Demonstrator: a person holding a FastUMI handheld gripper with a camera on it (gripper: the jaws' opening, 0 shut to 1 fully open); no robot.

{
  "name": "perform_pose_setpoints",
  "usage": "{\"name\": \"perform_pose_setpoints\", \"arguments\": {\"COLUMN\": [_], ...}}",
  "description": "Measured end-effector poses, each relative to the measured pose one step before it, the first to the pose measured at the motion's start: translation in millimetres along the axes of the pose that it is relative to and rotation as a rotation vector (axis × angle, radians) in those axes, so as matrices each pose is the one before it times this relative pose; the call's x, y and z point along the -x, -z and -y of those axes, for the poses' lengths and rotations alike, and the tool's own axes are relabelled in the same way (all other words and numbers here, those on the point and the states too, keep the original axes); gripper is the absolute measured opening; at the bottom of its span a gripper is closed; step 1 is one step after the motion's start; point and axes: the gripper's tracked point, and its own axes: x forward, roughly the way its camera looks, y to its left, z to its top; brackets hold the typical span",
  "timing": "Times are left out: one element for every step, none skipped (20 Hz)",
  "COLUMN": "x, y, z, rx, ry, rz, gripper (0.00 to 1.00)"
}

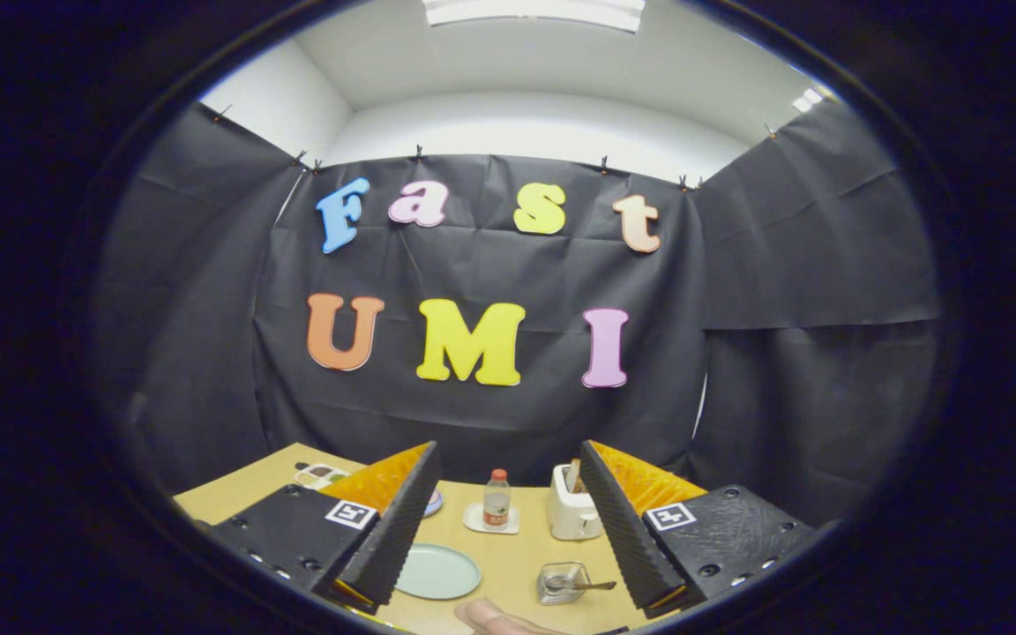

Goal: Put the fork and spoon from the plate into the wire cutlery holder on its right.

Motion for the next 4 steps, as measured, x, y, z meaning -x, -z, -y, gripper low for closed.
{"name": "perform_pose_setpoints", "arguments": {"x": [-1.27,0.84,1.03,1.15], "y": [-0.62,-1.76,-0.05,0.25], "z": [-2.30,-2.15,-0.47,0.56], "rx": [-0.00634,-0.00551,-0.00121,0.00427], "ry": [-0.00044,-0.00157,-0.00107,0.00258], "rz": [-0.00103,0.00264,-0.00133,-0.00463], "gripper": [0.94,0.94,0.95,0.95]}}
